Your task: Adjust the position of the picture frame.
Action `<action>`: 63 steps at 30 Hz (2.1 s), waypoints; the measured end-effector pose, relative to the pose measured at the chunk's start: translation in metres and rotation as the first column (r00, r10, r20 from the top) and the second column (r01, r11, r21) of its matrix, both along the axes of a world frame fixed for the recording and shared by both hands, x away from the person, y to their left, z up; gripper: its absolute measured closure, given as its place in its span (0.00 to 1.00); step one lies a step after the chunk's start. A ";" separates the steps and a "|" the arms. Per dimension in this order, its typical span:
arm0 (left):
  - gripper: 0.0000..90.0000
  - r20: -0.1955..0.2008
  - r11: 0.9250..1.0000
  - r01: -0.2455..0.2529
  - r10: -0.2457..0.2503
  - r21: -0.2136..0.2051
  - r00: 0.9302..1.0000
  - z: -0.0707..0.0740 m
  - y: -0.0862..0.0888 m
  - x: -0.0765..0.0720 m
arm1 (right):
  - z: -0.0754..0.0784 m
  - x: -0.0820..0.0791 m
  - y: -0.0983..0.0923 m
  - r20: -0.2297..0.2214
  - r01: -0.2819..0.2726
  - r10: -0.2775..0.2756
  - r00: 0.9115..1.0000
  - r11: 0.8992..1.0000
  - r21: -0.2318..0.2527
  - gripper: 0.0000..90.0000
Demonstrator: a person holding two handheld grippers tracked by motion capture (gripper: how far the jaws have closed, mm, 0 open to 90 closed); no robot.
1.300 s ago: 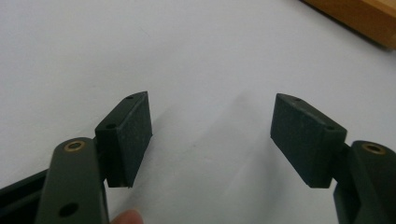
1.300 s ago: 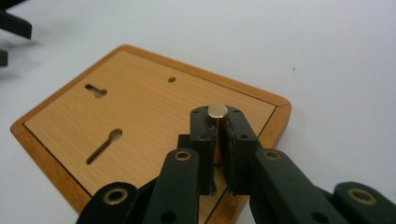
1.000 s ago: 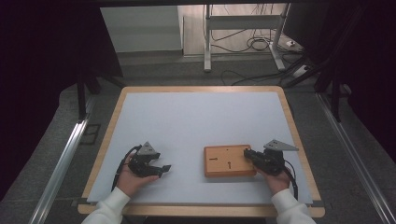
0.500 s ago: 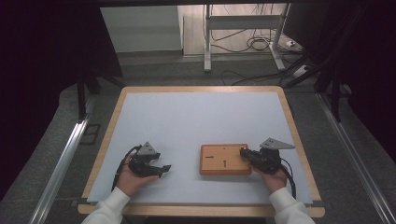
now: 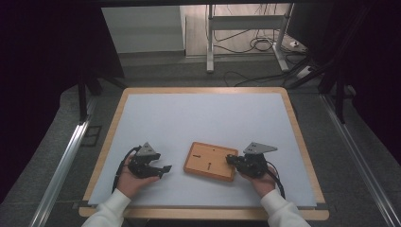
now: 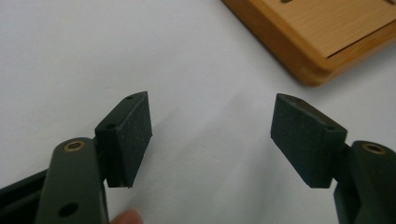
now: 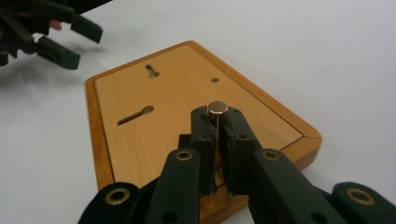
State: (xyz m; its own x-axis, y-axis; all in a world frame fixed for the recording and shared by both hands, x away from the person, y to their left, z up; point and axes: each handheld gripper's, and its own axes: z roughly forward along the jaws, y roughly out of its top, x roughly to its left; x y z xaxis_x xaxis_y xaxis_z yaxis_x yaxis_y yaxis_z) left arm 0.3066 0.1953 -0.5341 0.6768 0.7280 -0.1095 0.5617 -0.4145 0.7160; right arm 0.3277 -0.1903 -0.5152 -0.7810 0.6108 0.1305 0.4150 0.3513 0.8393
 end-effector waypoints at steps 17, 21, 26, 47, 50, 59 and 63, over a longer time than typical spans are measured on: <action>0.32 0.002 1.000 0.001 -0.001 0.003 1.000 0.000 0.000 0.000 | -0.006 -0.001 0.028 -0.019 -0.053 0.052 0.998 0.998 -0.023 0.95; 0.32 0.002 1.000 0.003 -0.003 0.003 1.000 0.000 0.000 0.000 | -0.007 -0.001 0.028 -0.018 -0.051 0.051 0.999 0.998 -0.027 0.94; 0.32 0.003 1.000 0.004 -0.004 0.002 1.000 0.000 0.001 0.000 | -0.007 -0.001 0.027 -0.022 -0.043 0.042 0.999 0.999 -0.032 0.94; 0.32 0.006 1.000 0.005 -0.005 0.002 1.000 0.000 0.001 -0.001 | 0.000 -0.005 0.028 0.009 -0.015 0.016 1.000 0.999 -0.043 0.60; 0.32 0.007 1.000 0.002 -0.002 0.002 1.000 0.000 0.002 -0.001 | 0.010 -0.012 0.026 0.048 -0.005 0.006 0.999 0.999 -0.038 0.52; 0.32 0.024 1.000 0.006 -0.006 0.006 1.000 0.002 0.001 -0.001 | 0.010 -0.017 0.010 0.012 0.043 -0.043 0.999 0.999 -0.002 0.40; 0.32 0.022 1.000 0.005 -0.005 0.011 1.000 0.002 -0.001 -0.001 | 0.015 -0.017 -0.005 0.017 0.078 -0.079 0.997 0.996 0.031 0.42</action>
